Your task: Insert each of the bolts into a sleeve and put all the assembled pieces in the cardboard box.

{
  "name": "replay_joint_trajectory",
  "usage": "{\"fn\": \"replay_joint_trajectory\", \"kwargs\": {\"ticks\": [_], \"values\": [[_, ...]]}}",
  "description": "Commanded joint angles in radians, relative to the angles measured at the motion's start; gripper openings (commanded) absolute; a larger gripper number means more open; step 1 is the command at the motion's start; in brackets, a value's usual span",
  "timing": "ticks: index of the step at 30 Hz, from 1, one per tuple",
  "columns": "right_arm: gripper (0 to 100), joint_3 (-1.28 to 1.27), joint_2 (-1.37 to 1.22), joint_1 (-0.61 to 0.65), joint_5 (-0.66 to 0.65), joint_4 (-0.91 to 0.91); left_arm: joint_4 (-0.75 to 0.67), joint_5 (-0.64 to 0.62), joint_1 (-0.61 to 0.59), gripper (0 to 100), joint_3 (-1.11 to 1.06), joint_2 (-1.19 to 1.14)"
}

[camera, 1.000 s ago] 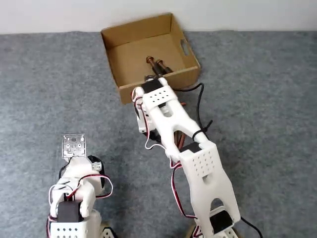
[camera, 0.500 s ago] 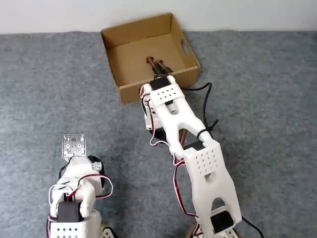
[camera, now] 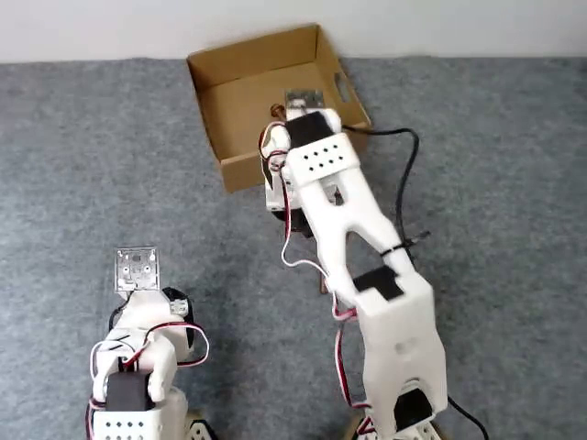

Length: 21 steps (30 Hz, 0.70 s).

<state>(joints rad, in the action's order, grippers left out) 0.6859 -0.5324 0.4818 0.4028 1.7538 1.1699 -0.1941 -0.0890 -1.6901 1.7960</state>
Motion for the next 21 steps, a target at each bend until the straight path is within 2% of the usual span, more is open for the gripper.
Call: {"fn": "replay_joint_trajectory", "kwargs": {"ticks": [1,8,21], "values": [[0.8,-0.106,0.222,-0.002,-0.012,0.042,-0.006,-0.006,-0.006,0,0.005,0.000],[0.8,-0.399,0.605,-0.038,0.038,0.039,-0.006,-0.006,-0.006,0,0.005,0.000],[0.8,-0.945,1.214,-0.291,0.040,0.010,-0.015,0.003,-0.002,0,0.005,0.008]]}}
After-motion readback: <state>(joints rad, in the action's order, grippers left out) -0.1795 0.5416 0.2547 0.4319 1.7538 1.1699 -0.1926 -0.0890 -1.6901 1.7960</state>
